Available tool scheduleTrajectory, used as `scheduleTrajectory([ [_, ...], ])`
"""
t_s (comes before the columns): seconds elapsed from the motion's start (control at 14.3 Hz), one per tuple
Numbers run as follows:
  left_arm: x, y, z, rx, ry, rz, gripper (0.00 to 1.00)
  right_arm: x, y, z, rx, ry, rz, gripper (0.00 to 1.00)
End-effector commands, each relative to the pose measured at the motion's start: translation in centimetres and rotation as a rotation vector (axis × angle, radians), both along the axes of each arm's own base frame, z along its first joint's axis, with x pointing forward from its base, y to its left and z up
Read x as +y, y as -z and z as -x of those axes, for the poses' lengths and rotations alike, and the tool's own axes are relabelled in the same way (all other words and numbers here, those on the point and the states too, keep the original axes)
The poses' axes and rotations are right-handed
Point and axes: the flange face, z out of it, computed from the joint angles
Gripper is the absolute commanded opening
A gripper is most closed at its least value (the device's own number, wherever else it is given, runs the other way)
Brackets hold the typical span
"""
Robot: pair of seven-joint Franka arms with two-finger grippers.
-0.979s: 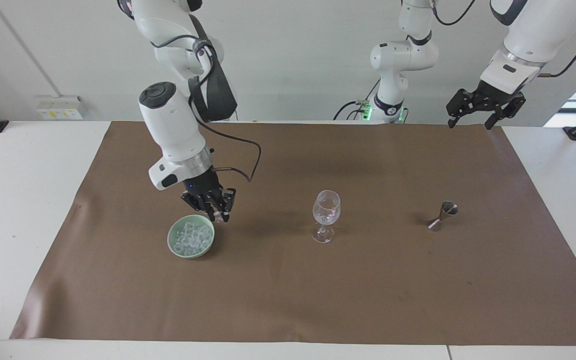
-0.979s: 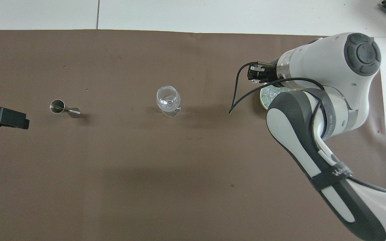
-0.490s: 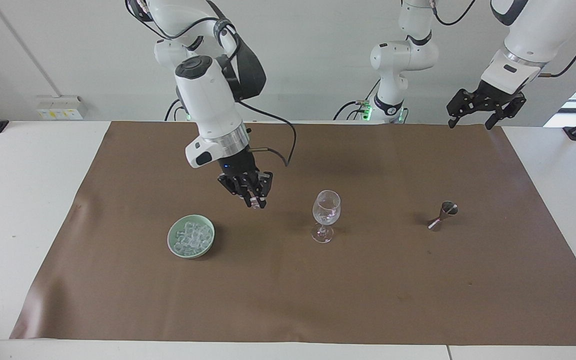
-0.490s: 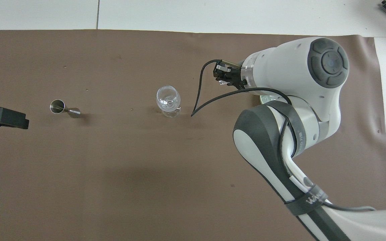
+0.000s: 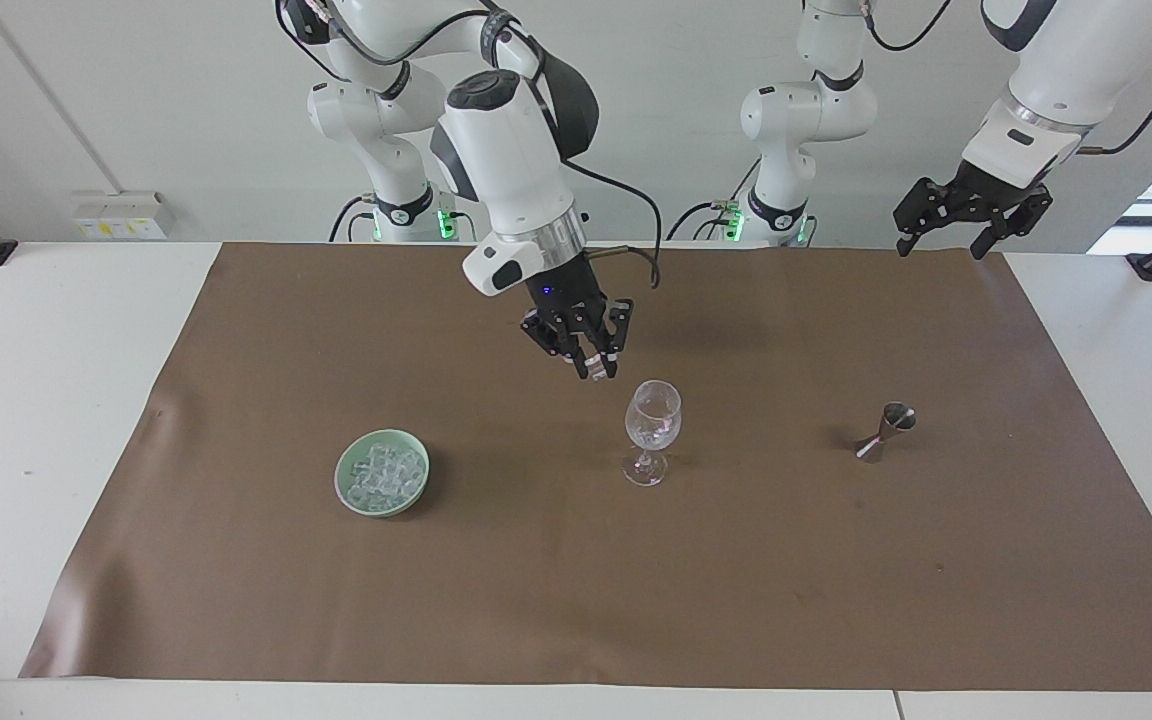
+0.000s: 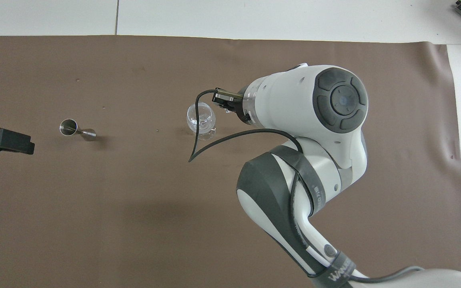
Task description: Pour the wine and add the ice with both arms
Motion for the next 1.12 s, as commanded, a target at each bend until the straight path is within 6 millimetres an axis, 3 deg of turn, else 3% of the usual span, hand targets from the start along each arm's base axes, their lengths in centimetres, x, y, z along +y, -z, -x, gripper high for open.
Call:
scheduleTrajectory([
  [0.0,0.3,-0.6,0.3,-0.010,0.000,-0.010,1.00,0.7,-0.6,-0.4,-0.011,0.021,-0.033,0.06],
  [0.14,0.2,-0.6,0.3,-0.010,0.000,-0.010,1.00,2.6,0.4,-0.3,0.001,0.007,-0.037,0.05],
  [0.42,0.3,-0.6,0.3,-0.010,-0.002,-0.010,1.00,4.3,2.2,-1.0,-0.020,0.023,-0.036,0.05],
  [1.05,0.3,-0.6,0.3,-0.010,0.000,-0.010,1.00,5.7,4.2,-1.2,-0.047,0.031,-0.028,0.04],
])
